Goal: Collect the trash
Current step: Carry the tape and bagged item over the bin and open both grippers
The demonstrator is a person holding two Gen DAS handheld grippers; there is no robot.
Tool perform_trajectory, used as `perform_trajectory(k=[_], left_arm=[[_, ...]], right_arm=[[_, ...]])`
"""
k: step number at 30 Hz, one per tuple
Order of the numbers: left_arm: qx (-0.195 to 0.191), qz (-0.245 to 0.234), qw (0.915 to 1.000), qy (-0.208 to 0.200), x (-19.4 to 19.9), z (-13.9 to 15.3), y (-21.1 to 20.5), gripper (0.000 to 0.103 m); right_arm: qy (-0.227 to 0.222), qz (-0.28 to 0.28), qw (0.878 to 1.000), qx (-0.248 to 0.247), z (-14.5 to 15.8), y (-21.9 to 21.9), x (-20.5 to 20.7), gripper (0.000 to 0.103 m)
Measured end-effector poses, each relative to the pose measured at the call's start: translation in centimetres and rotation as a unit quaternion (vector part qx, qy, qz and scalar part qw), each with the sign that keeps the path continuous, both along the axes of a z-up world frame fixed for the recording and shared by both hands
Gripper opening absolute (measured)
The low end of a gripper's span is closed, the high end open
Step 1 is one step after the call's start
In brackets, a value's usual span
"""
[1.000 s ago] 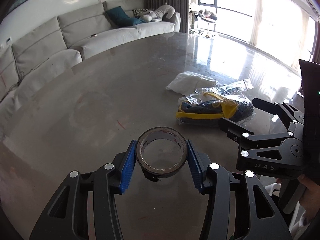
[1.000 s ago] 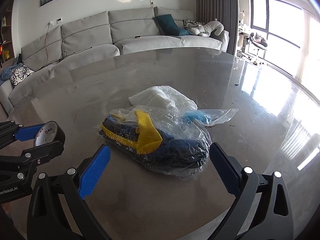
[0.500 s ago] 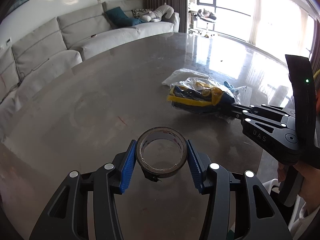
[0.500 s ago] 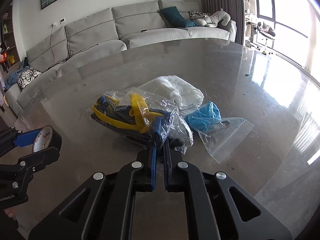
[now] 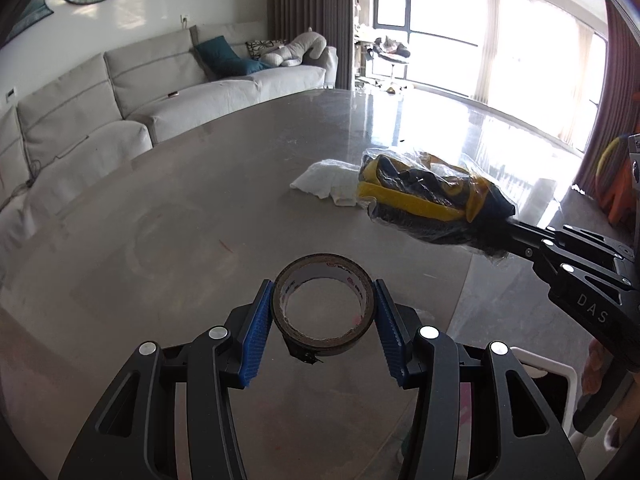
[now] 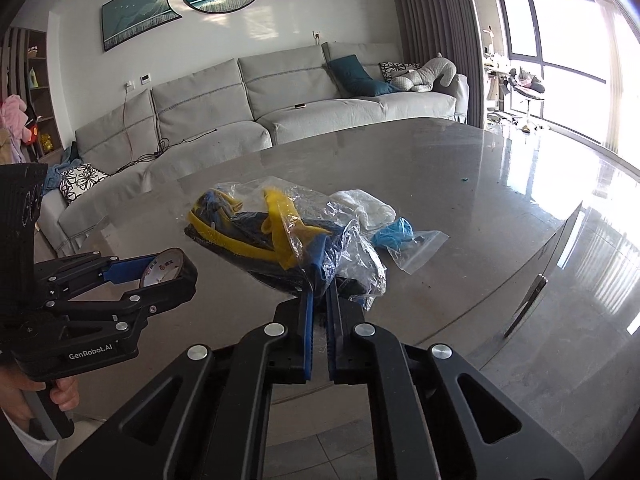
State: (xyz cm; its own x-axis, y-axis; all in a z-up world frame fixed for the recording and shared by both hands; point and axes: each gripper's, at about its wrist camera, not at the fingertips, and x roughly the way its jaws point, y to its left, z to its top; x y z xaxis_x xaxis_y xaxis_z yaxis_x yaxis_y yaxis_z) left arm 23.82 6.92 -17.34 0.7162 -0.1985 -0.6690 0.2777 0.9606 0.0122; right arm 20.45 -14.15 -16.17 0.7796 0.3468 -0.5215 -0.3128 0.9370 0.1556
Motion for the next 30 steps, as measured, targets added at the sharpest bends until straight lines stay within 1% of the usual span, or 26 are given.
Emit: perform_trajectory(k=[3, 6, 10, 12, 20, 24, 30], left_arm=[[-0.013, -0.018, 0.9998, 0.001, -1.5, 0.6, -0.8, 0.049], [-0.025, -0.043, 0.9988, 0.003, -3.2, 0.9, -2.0, 0.049], [-0.025, -0.082, 0.9963, 0.003, -5.8, 0.9, -4.3, 0.049], [-0.025, -0.103, 0.9943, 0.006, -7.2, 0.6, -5.5, 0.049], [-0.024, -0.181, 0.9831, 0.017, -12.2, -1.3, -10.0, 0.049], [-0.026, -0.209, 0.9771, 0.034, -13.5, -2.5, -11.8, 0.049], [-0.014, -0.247, 0.9678, 0.045, -15.1, -4.1, -14.8, 0.049]], right_arm=[[-0.007, -0.015, 1.0, 0.003, 0.8, -1.0, -2.5, 0.006], [-0.004, -0.032, 0.999, 0.003, 1.0, -2.3, -5.1, 0.006], [0.005, -0.06, 0.998, -0.005, 0.6, -4.1, -8.5, 0.006], [0.011, -0.075, 0.997, -0.001, 0.0, -5.1, -10.2, 0.006], [0.024, -0.135, 0.991, -0.003, -1.4, -8.4, -15.8, 0.006], [0.027, -0.157, 0.987, 0.002, -1.9, -9.8, -17.6, 0.006], [0.035, -0.179, 0.983, 0.009, -3.3, -11.4, -19.9, 0.006]])
